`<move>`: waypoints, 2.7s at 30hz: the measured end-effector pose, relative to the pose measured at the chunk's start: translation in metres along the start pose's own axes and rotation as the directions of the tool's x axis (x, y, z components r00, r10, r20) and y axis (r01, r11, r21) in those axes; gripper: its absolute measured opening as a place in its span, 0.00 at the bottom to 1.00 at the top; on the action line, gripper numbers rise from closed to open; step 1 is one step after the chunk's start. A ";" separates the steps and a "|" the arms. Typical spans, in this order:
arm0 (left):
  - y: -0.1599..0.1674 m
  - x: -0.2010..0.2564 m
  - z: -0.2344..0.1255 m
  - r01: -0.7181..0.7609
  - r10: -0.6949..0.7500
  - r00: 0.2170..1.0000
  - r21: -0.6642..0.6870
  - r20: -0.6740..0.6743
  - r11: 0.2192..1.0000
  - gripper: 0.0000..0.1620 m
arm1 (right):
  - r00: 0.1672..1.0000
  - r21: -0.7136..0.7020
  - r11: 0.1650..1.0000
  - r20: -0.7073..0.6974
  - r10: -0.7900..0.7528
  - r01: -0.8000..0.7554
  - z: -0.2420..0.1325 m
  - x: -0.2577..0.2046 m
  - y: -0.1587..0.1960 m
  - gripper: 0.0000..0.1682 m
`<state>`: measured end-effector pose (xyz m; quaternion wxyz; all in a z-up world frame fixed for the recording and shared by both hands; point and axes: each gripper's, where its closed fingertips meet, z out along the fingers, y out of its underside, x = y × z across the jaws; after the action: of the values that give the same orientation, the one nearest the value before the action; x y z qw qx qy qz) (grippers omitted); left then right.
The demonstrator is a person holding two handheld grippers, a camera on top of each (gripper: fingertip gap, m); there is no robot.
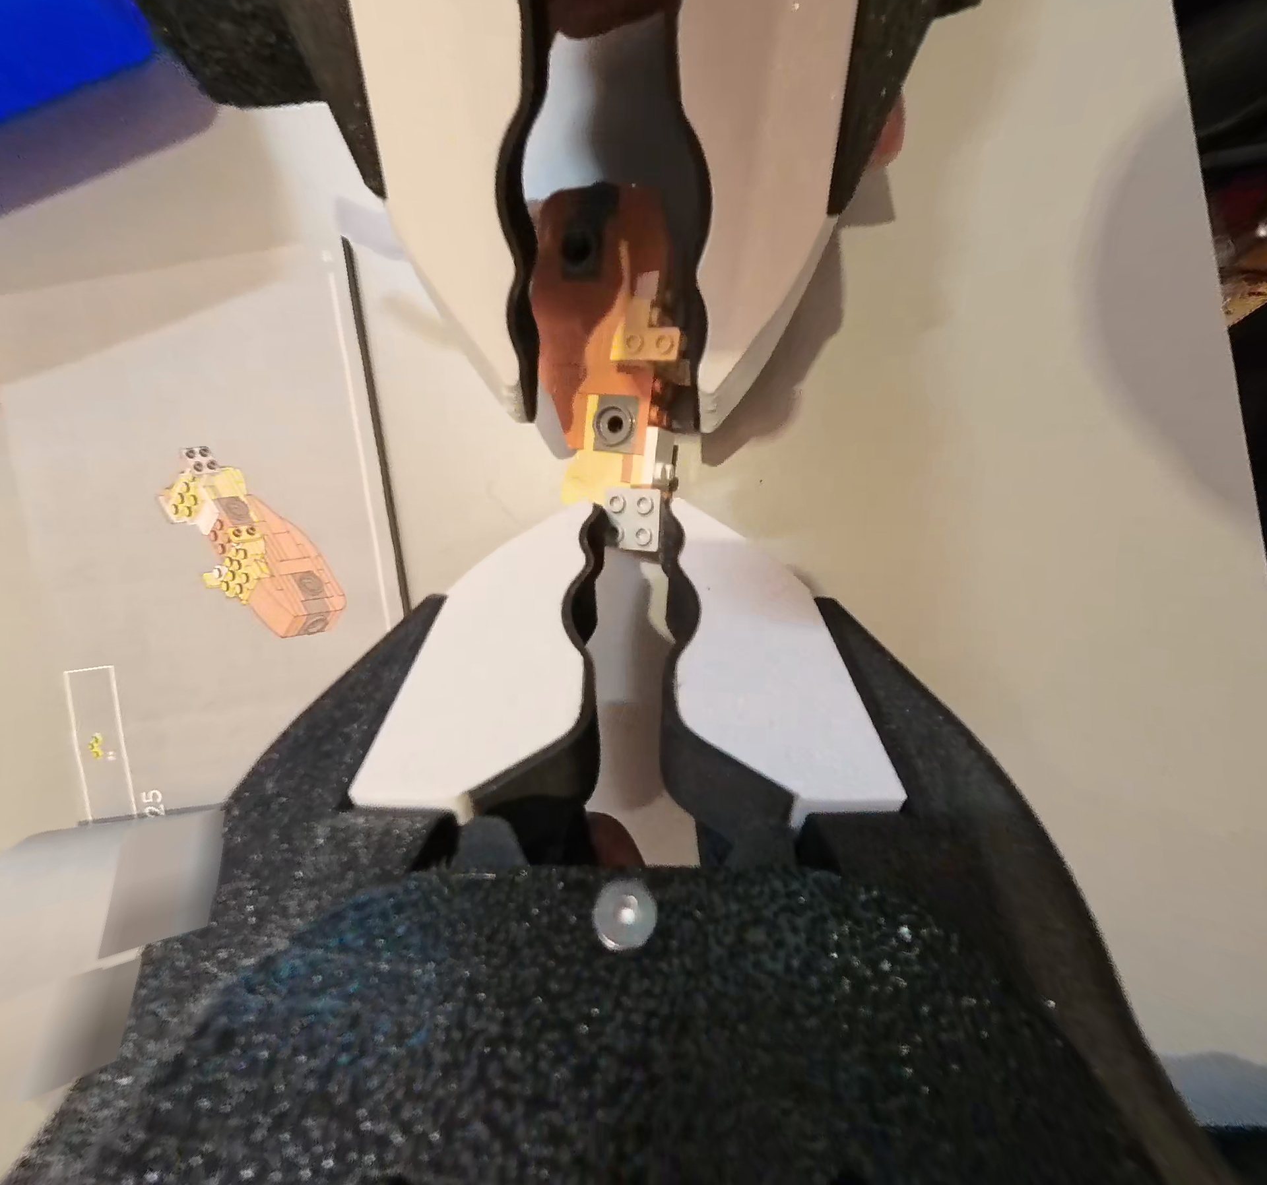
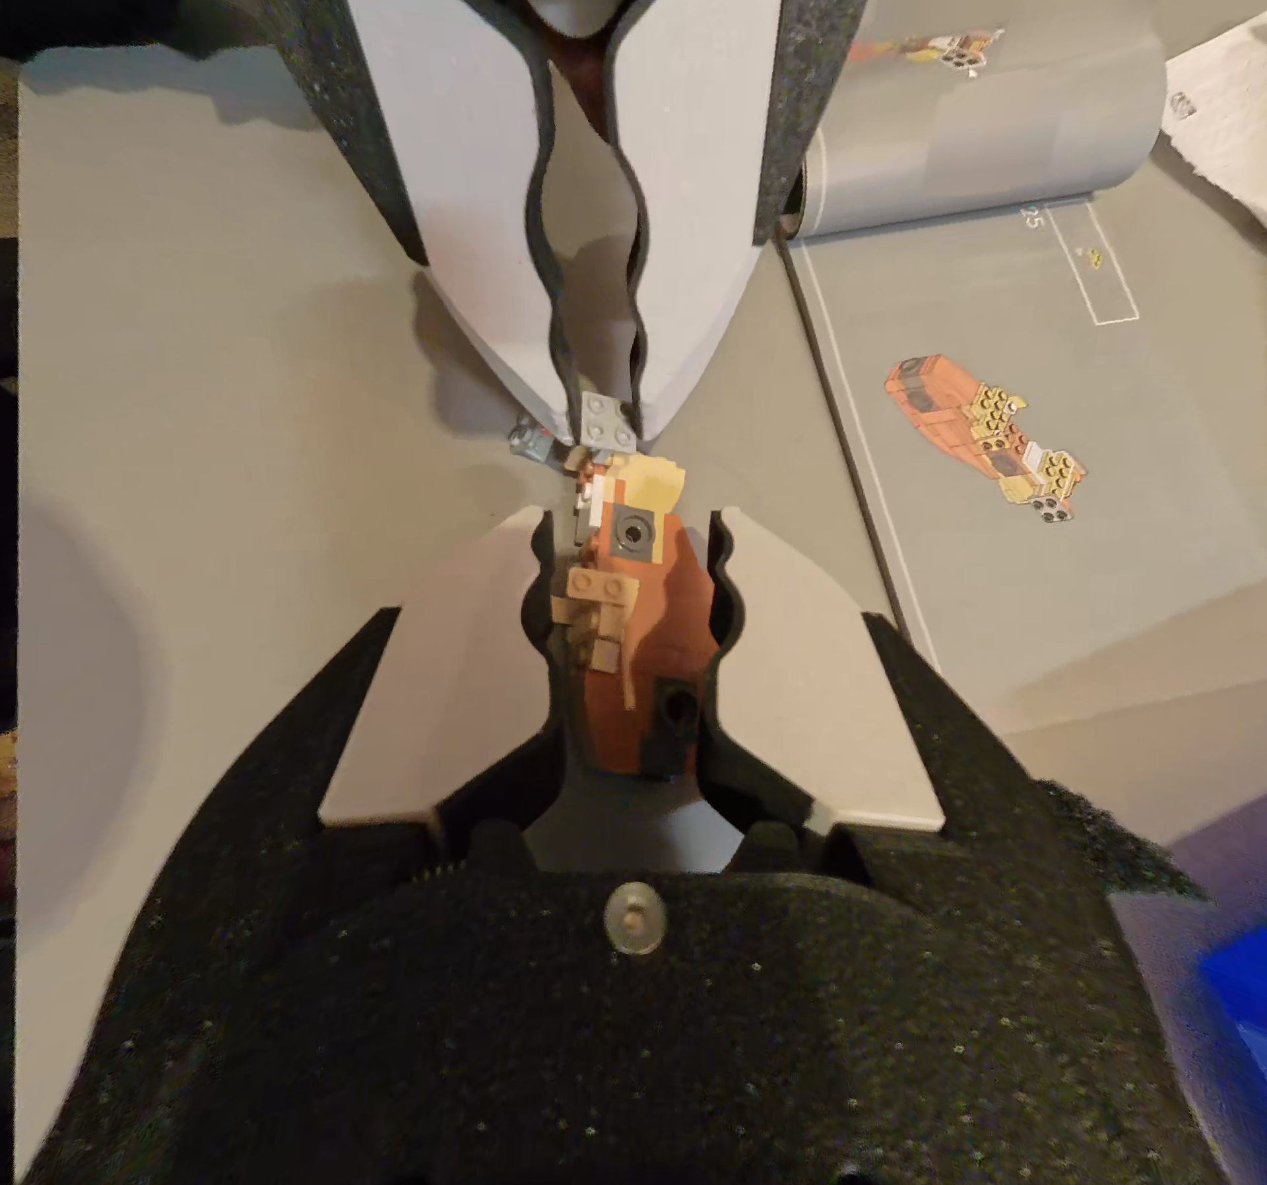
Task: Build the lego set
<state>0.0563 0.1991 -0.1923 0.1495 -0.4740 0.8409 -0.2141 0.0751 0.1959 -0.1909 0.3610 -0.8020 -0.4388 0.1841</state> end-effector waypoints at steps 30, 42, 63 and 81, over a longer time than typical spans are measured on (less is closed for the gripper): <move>0.001 -0.007 -0.001 -0.047 0.047 0.999 0.026 0.013 0.999 0.09 | 0.998 0.073 0.997 -0.057 0.023 -0.019 0.016 0.003 -0.007 0.10; 0.000 -0.007 -0.001 -0.094 0.094 0.995 0.020 0.027 0.995 0.09 | 0.999 0.113 0.993 -0.030 -0.038 0.041 0.017 -0.002 -0.010 0.09; 0.004 -0.011 0.001 -0.167 0.166 0.982 0.006 0.089 0.986 0.09 | 0.990 0.085 0.988 -0.072 -0.119 0.125 0.021 -0.003 -0.007 0.15; 0.001 -0.008 -0.003 -0.312 0.305 0.932 0.006 0.197 0.950 0.09 | 0.987 0.123 0.981 -0.084 -0.140 0.149 0.020 -0.001 -0.012 0.08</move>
<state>0.0587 0.2070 -0.1900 0.2709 -0.3518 0.8823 -0.1563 0.0557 0.2081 -0.1959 0.4407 -0.7493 -0.4692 0.1553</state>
